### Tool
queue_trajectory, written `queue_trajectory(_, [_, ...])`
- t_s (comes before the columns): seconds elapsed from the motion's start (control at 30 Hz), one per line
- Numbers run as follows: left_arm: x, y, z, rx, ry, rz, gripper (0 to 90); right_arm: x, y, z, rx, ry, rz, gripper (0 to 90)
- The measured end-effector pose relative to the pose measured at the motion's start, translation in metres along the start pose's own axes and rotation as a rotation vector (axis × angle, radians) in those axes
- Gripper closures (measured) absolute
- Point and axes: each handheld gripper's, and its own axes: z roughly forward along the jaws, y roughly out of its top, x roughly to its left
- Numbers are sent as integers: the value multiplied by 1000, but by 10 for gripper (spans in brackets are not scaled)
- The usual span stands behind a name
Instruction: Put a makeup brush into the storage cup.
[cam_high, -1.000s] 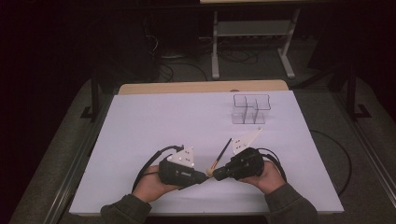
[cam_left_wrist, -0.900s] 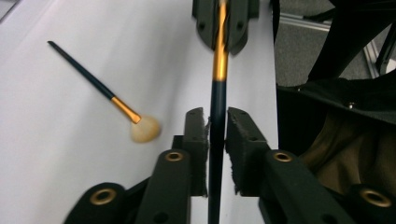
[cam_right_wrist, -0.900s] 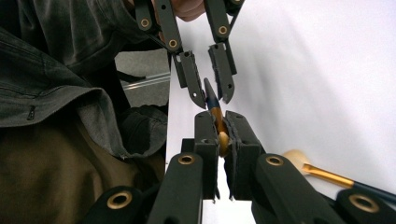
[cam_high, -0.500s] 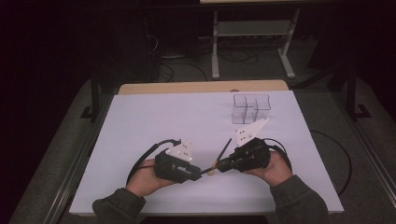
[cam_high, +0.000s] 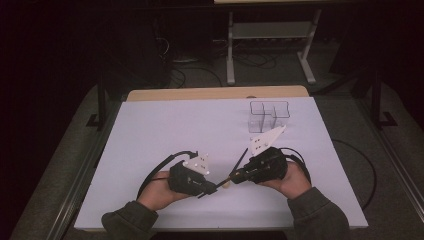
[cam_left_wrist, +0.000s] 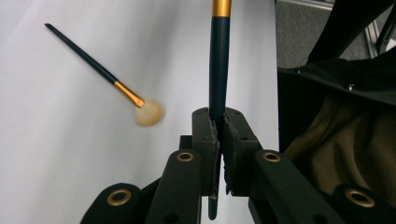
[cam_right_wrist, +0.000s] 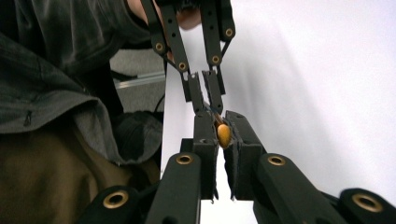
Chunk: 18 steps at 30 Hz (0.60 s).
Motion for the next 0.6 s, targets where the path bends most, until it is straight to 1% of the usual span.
queue_trajectory(0.03, [0,0,0,-9,2,1,842,-1,-1,-1,-12,-7,-7,754])
queue_trajectory(0.07, [1,-1,-1,-14,4,1,842,-1,-2,-2,-28,-14,12,708])
queue_trajectory(0.1, [1,-1,-1,-18,5,-2,842,-2,-3,-3,-38,-12,26,706])
queue_trajectory(0.2, [3,-3,-2,-20,10,1,842,-4,-7,-4,-60,-8,45,689])
queue_trajectory(0.27, [4,-4,-3,-32,15,-10,842,-4,-10,-4,-67,-6,55,689])
queue_trajectory(0.33, [5,-5,-5,-39,17,-15,842,-5,-13,-4,-74,-5,56,696])
queue_trajectory(0.4, [6,-5,-5,-52,17,-25,842,-5,-14,-2,-74,-6,62,726])
queue_trajectory(0.57, [6,-4,-5,-61,15,-32,842,-6,-14,3,-79,-1,50,781])
queue_trajectory(0.6, [6,-3,-5,-64,14,-31,842,-5,-14,4,-81,-1,54,790])
